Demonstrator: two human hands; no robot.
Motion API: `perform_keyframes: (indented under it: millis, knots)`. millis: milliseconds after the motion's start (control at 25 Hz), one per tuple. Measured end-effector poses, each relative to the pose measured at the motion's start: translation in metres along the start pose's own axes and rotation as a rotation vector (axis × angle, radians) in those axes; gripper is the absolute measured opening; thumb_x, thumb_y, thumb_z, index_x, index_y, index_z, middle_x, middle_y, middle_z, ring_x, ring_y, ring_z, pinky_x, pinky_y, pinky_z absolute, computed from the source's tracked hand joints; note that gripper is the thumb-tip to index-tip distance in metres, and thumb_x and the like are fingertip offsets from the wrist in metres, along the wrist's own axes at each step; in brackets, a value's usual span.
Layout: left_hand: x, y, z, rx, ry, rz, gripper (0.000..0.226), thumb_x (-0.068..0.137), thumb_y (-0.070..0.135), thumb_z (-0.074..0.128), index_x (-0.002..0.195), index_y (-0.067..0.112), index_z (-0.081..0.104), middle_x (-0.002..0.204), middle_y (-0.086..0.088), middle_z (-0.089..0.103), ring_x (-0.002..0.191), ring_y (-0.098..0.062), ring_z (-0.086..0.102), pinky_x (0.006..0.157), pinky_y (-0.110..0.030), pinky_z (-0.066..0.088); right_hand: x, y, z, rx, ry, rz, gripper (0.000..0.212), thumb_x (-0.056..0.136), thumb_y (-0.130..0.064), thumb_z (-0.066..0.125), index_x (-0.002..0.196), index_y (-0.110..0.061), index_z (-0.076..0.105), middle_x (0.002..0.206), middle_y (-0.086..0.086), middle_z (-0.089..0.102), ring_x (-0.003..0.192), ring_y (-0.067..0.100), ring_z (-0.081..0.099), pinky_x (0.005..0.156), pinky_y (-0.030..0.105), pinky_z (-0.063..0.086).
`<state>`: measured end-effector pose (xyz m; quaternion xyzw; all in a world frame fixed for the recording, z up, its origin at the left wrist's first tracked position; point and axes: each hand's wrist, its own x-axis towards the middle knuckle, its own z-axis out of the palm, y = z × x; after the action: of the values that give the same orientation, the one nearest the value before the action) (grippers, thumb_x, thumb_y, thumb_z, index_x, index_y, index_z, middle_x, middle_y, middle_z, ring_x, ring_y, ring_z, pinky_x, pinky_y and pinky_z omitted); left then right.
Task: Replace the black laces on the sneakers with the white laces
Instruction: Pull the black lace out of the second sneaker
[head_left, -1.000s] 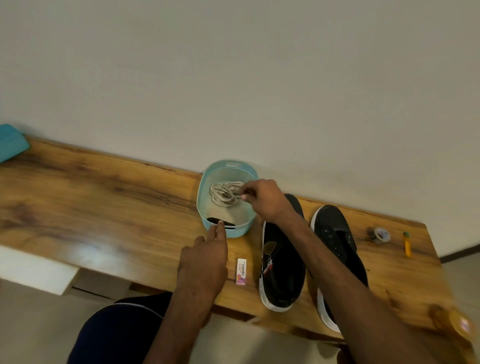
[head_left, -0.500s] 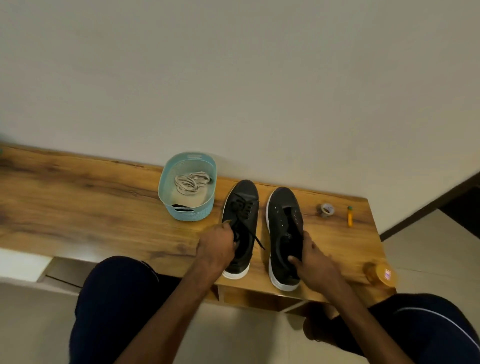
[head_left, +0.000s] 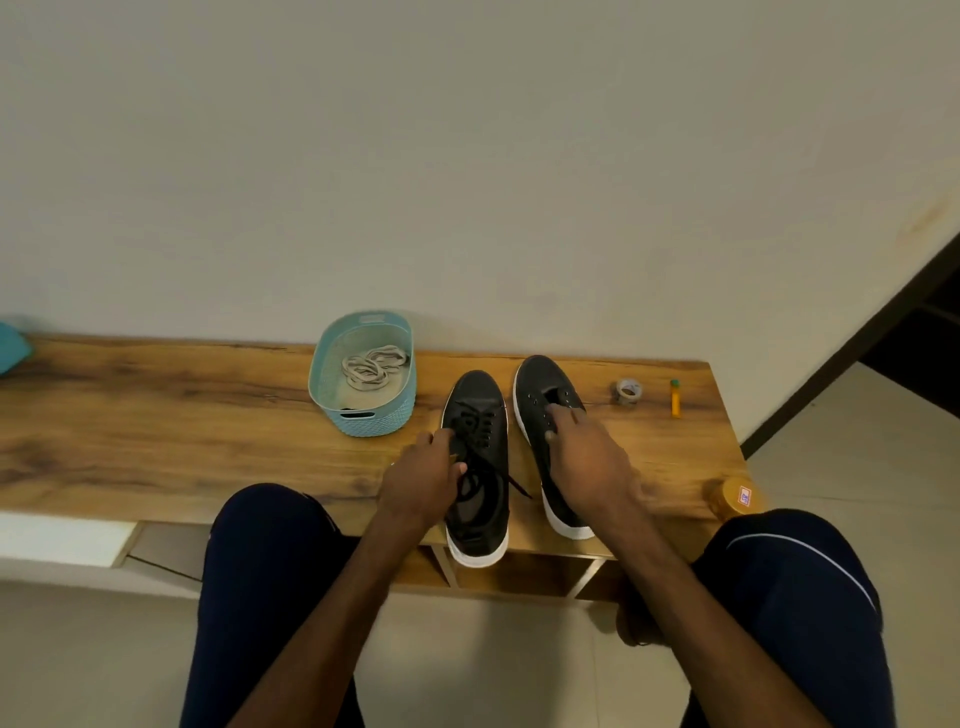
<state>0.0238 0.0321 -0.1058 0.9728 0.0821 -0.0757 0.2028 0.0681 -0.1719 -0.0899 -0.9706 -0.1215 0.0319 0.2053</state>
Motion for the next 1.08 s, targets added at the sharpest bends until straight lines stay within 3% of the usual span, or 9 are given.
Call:
perform_keyframes:
  millis: [120,240,400,520,680,800,880,960,1080]
  knots:
    - [0.008,0.005,0.000,-0.132,-0.010,0.065,0.052,0.095,0.023,0.061,0.143,0.021,0.042,0.137,-0.004,0.053,0.121,-0.020,0.055,0.094,-0.038,0.051,0.004,-0.018,0.011,0.131,-0.122,-0.277,0.061,0.097,-0.011,0.053,0.152,-0.028,0.033,0.148,0.000,0.044,0.132,0.021,0.044,0.105,0.041,0.046]
    - [0.012,0.002,0.004,-0.182,-0.030,0.081,0.057,0.088,0.016,0.069,0.139,0.022,0.043,0.131,-0.003,0.056,0.120,-0.019,0.056,0.093,-0.035,0.052,0.017,-0.021,0.028,0.041,-0.242,-0.341,0.065,0.097,-0.015,0.056,0.154,-0.030,0.029,0.152,0.000,0.036,0.135,0.020,0.038,0.107,0.039,0.043]
    - [0.018,-0.005,0.010,-0.223,-0.012,0.058,0.056,0.080,0.012,0.076,0.126,0.018,0.046,0.124,-0.001,0.057,0.113,-0.017,0.057,0.088,-0.029,0.050,0.024,-0.021,0.037,-0.022,-0.114,-0.293,0.034,0.098,-0.017,0.053,0.132,-0.021,0.052,0.131,0.001,0.050,0.115,0.017,0.048,0.087,0.029,0.046]
    - [0.021,-0.005,0.016,-0.211,0.000,0.056,0.055,0.079,0.009,0.076,0.124,0.017,0.047,0.125,-0.002,0.055,0.111,-0.017,0.055,0.090,-0.031,0.049,0.027,-0.021,0.038,-0.014,-0.065,-0.275,0.014,0.097,-0.013,0.054,0.107,-0.023,0.053,0.107,-0.003,0.054,0.095,0.013,0.050,0.073,0.025,0.039]
    - [0.024,-0.009,0.018,-0.200,-0.014,0.049,0.056,0.076,0.005,0.076,0.122,0.017,0.048,0.122,-0.003,0.055,0.109,-0.018,0.056,0.091,-0.033,0.050,0.026,-0.021,0.039,0.195,-0.126,-0.179,0.022,0.098,-0.009,0.052,0.095,-0.029,0.043,0.086,-0.009,0.057,0.075,0.004,0.055,0.061,0.021,0.037]
    - [0.024,-0.009,0.019,-0.207,-0.027,0.025,0.056,0.076,0.006,0.078,0.123,0.017,0.050,0.121,-0.002,0.056,0.109,-0.018,0.056,0.093,-0.034,0.050,0.023,-0.022,0.037,0.400,-0.199,-0.100,0.014,0.100,-0.011,0.052,0.103,-0.025,0.050,0.082,-0.009,0.058,0.077,0.004,0.059,0.067,0.023,0.046]
    - [0.023,-0.010,0.020,-0.212,-0.023,0.018,0.055,0.076,0.005,0.077,0.124,0.017,0.051,0.121,-0.002,0.055,0.110,-0.019,0.056,0.093,-0.034,0.050,0.023,-0.020,0.028,0.395,-0.275,-0.039,0.008,0.100,-0.014,0.055,0.103,-0.017,0.061,0.082,-0.010,0.060,0.076,0.002,0.057,0.073,0.025,0.047]
    - [0.023,-0.010,0.022,-0.217,-0.019,0.019,0.055,0.076,0.003,0.077,0.123,0.016,0.052,0.122,-0.003,0.056,0.110,-0.019,0.057,0.094,-0.035,0.051,0.024,-0.019,0.013,0.406,-0.307,-0.041,0.016,0.100,-0.014,0.056,0.095,-0.011,0.071,0.080,-0.008,0.064,0.072,-0.001,0.058,0.074,0.023,0.046]
    - [0.022,-0.009,0.022,-0.210,-0.014,0.009,0.055,0.078,0.002,0.074,0.126,0.015,0.051,0.125,-0.005,0.055,0.112,-0.020,0.056,0.096,-0.035,0.051,0.026,-0.023,-0.019,1.013,-0.165,0.000,0.023,0.102,-0.011,0.049,0.092,-0.008,0.070,0.076,-0.006,0.065,0.070,0.000,0.059,0.070,0.017,0.047]
